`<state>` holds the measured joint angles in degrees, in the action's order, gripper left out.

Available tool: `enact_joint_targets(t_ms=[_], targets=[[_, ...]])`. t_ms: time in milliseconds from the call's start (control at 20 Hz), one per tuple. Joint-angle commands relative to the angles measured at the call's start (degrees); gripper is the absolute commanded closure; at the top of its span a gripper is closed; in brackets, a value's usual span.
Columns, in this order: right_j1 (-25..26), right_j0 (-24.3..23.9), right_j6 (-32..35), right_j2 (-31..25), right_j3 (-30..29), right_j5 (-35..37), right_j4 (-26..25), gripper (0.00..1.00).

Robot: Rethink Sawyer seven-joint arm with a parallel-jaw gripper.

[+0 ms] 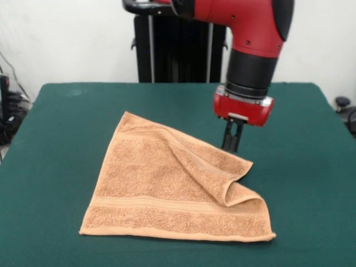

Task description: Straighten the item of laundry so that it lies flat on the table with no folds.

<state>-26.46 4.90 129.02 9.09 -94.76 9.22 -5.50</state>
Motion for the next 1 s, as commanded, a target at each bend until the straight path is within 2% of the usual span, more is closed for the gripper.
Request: enact_joint_targets(t_ms=[50, 550, 1000], targets=[[5.83, 2.88, 12.28, -2.89, -2.00, -2.68, 4.84, 1.00], [2.58, -1.21, 8.25, -4.69, -7.63, -5.18, 1.46, 1.00], [2.62, -1.87, 7.71, -4.95, -8.12, -5.80, 1.52, 1.00]])
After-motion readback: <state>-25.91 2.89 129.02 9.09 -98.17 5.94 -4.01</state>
